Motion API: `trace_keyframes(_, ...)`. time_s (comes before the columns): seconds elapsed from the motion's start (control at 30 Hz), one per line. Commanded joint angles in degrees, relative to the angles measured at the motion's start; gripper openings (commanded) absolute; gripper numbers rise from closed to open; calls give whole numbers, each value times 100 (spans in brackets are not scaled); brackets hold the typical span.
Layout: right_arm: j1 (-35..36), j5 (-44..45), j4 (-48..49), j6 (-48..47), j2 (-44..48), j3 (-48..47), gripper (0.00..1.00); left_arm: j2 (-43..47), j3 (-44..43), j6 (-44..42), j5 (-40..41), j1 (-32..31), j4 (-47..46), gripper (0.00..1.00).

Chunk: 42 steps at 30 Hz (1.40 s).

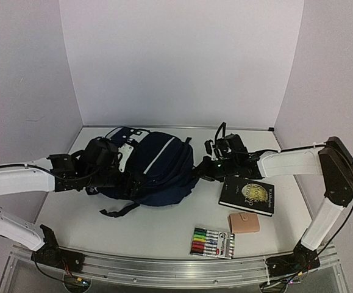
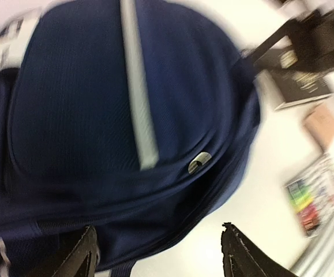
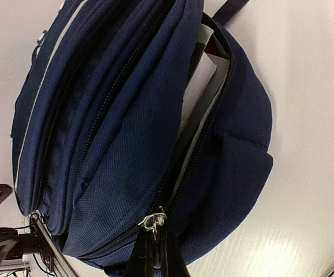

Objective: Pack the student bag
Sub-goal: Zip the student bag at the center of the board.

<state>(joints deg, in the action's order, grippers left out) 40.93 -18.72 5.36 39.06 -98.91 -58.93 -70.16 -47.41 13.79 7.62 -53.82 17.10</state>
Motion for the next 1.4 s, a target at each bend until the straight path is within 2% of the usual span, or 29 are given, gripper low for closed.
trace_keyframes(0.0,-19,-63,268,-134,244,-5,0,-255,-1440,55,-1238,-3,274,81)
trace_keyframes(0.13,-6,-46,361,-81,257,73,0,-1282,-2600,-2,-1349,-6,609,82)
trace_keyframes(0.27,14,2,434,-34,329,130,0,-2419,-3586,14,-909,-9,941,82)
trace_keyframes(0.53,23,20,512,-10,501,276,0,-4134,-5044,-210,1111,-81,1670,88)
trace_keyframes(0.7,21,51,555,18,547,377,0,-4676,-5373,-308,2023,-171,1949,87)
trace_keyframes(0.77,21,91,569,36,577,411,0,-4704,-5300,-351,2152,-211,1970,81)
trace_keyframes(0.9,19,472,559,166,685,493,0,-4516,-4850,-352,2189,-225,1764,43)
trace_keyframes(0.97,4,627,539,232,730,493,0,-4307,-4467,-355,2192,-233,1519,27)
trace_keyframes(1.1,-156,578,521,299,682,423,0,-3751,-3357,-442,1851,-225,730,3)
trace_keyframes(1.37,-579,-209,471,-74,34,1,0,-2392,-1536,-1064,164,-222,-543,0)
